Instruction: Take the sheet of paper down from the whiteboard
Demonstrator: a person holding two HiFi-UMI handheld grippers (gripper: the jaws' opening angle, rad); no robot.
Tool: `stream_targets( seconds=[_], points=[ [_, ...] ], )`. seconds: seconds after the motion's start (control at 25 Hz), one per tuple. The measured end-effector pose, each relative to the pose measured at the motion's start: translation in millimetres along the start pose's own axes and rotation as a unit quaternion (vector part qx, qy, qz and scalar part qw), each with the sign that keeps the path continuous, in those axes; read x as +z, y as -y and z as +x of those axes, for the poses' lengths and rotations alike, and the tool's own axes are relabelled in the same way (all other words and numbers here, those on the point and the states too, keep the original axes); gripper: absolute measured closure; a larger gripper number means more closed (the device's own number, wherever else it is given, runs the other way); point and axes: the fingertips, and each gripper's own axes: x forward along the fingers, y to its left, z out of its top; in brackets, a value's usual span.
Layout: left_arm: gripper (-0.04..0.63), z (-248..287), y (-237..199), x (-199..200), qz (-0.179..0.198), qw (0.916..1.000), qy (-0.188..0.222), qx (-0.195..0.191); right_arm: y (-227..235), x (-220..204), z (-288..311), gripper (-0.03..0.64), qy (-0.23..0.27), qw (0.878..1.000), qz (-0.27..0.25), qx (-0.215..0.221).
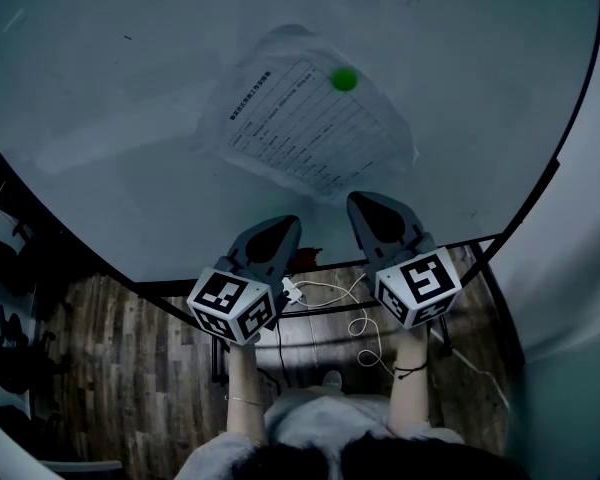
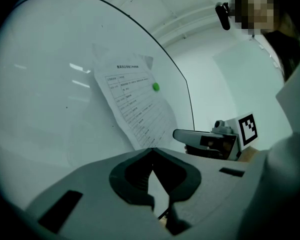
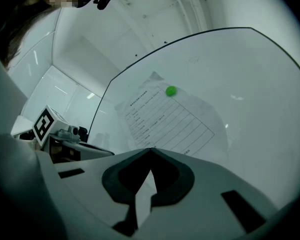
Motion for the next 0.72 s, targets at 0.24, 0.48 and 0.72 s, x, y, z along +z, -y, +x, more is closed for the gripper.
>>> stream_targets(
  seconds=[0.24,0.48,0.72],
  points=[
    [0.591,9,0,11,0.008,0.9999,0.014,-0.002,14,-1,-4,0.617,0.008,1.0,0.0,-0.016],
    [0.591,18,-11,4,0.003,0.9996,0.007,0.028,23,31,1,0.617,0.037,0.998,-0.056,-0.012],
    [0.591,13,-21,11,-0.016,0.9976,0.023,0.063,28,83,18,0.615,0.057,0.986,-0.157,-0.018]
  ],
)
